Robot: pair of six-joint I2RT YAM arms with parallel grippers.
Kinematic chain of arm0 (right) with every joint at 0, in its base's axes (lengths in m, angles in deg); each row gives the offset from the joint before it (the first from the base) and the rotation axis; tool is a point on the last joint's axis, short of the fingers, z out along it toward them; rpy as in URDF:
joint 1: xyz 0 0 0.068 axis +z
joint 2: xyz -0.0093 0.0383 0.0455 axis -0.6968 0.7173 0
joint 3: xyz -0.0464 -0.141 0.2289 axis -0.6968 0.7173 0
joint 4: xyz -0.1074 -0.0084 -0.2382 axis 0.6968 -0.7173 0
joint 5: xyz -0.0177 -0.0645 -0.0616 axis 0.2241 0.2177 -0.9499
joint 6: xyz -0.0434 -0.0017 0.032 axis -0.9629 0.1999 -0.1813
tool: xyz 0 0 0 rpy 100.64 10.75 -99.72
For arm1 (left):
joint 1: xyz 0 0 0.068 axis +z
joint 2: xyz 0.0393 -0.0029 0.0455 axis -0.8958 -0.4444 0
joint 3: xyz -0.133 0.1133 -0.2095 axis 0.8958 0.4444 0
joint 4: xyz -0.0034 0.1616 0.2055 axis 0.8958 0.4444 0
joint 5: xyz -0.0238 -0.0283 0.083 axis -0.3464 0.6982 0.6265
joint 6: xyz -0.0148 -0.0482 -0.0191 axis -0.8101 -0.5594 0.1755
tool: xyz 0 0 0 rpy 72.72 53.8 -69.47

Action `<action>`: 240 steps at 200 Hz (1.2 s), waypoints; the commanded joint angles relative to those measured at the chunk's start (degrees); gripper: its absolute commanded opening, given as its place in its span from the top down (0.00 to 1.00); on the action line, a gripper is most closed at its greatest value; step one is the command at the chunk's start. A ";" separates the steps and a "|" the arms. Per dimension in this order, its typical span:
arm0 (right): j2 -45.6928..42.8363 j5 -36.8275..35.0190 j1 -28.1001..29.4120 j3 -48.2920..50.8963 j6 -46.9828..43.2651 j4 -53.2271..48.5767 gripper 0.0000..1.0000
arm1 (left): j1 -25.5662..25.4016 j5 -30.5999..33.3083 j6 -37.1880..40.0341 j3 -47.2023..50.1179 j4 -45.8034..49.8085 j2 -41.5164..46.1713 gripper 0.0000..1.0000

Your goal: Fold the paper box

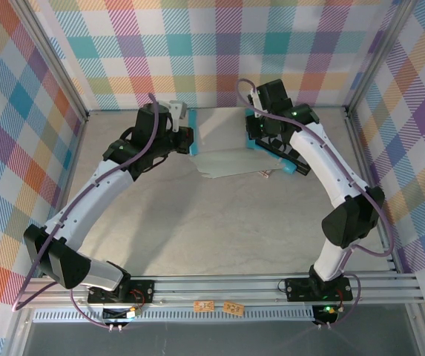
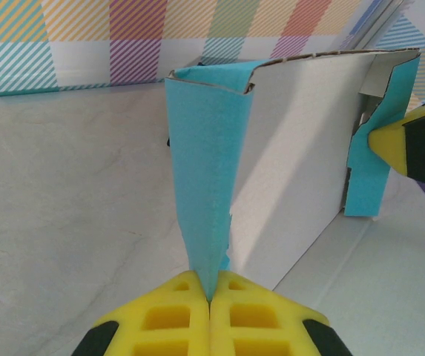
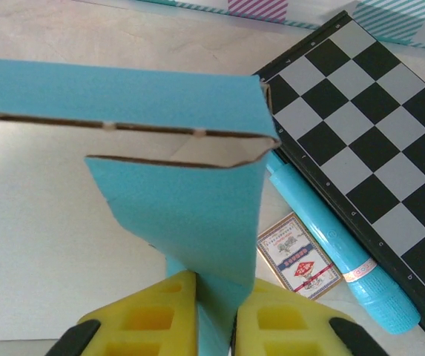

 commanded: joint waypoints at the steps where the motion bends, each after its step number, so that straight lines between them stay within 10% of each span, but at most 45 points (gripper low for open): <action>1: 1.31 3.28 1.75 0.18 0.29 1.16 1.00 | -2.75 -7.29 0.36 -0.37 -4.63 1.71 1.00; 80: 8.47 -18.07 7.04 -7.34 16.80 -17.92 1.00 | -4.43 0.78 -3.62 -1.43 2.39 -1.85 1.00; 240: 21.67 3.16 8.35 13.13 32.27 -13.39 1.00 | -4.26 -2.54 -10.60 8.87 9.80 -27.00 1.00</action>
